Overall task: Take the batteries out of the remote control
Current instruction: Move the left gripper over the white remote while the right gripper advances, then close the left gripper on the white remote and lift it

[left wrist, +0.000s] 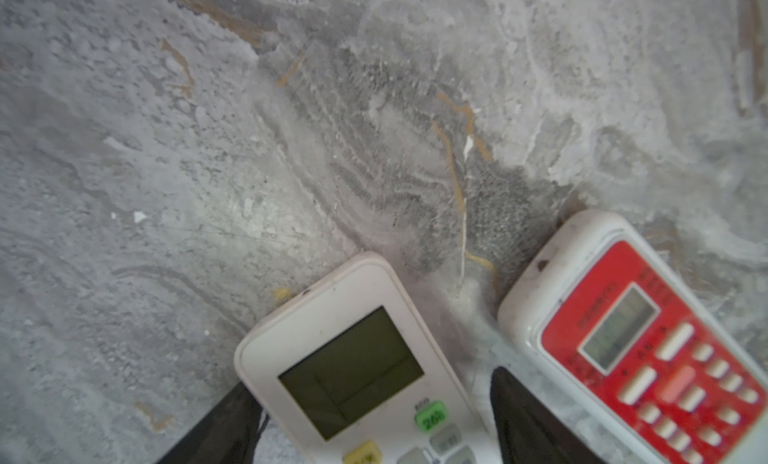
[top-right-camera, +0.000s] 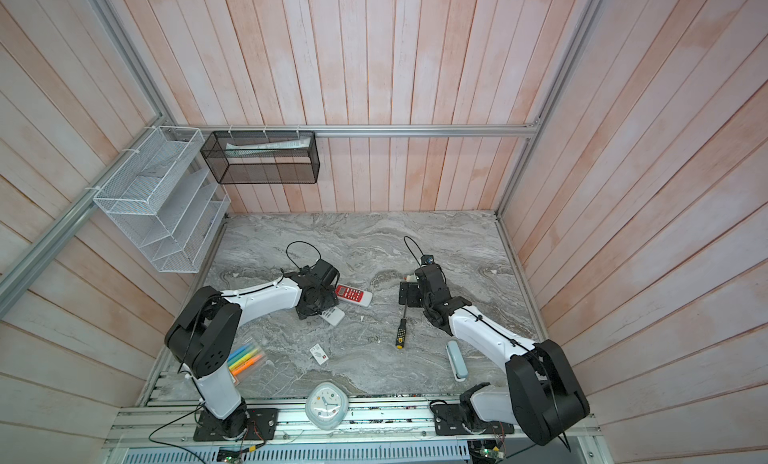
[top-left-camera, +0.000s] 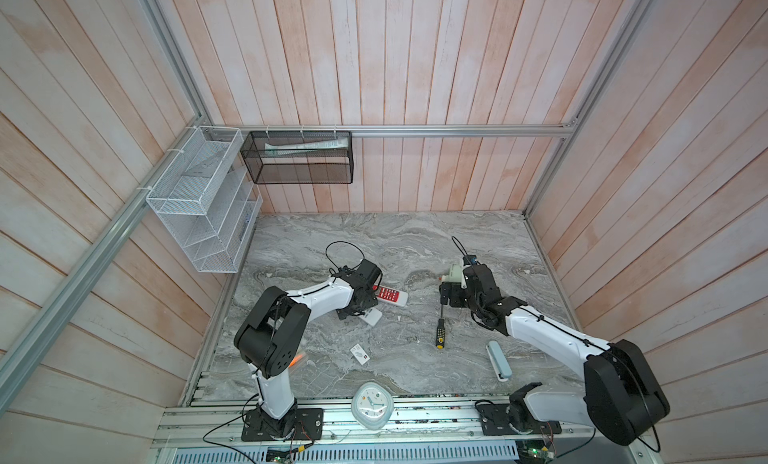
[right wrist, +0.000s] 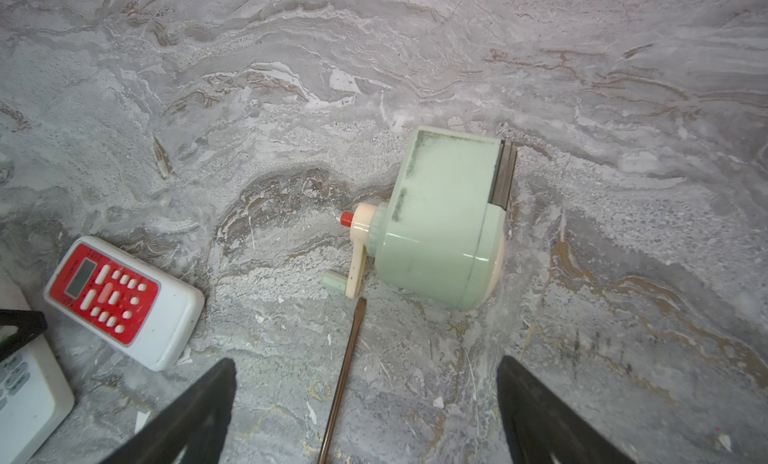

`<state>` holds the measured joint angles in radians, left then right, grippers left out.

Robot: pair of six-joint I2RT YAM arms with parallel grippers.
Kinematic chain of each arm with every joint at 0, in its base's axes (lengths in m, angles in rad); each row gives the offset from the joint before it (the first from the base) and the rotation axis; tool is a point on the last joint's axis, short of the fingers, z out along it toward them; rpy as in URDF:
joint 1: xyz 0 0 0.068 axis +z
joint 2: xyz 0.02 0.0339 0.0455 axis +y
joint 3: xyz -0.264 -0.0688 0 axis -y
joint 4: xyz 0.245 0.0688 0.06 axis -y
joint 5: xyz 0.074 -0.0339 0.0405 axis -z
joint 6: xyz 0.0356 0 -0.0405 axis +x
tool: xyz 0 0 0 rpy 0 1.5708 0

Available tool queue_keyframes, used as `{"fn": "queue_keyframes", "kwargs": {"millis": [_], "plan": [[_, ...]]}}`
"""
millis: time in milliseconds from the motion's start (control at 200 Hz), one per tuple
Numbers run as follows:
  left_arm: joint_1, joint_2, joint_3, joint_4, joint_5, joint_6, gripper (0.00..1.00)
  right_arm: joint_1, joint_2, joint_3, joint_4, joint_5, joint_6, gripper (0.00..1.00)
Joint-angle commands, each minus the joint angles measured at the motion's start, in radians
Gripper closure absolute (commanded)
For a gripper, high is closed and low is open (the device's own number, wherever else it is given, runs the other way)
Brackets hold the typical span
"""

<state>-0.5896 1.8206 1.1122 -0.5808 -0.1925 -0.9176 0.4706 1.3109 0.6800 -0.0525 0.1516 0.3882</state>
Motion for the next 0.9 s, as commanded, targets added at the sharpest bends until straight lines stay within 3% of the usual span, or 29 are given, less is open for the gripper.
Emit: {"fn": "queue_keyframes", "kwargs": {"millis": [0, 425, 895], "plan": [[0.0, 0.06, 0.009, -0.073, 0.01, 0.055, 0.15, 0.007, -0.005, 0.021, 0.001, -0.012, -0.015, 0.02], [0.026, 0.058, 0.007, -0.03, 0.082, 0.091, 0.34, 0.009, -0.012, 0.016, 0.019, -0.034, -0.025, 0.02], [0.034, 0.03, -0.017, 0.057, 0.128, 0.117, 0.48, 0.016, -0.016, -0.016, 0.11, -0.203, -0.049, 0.02]]}}
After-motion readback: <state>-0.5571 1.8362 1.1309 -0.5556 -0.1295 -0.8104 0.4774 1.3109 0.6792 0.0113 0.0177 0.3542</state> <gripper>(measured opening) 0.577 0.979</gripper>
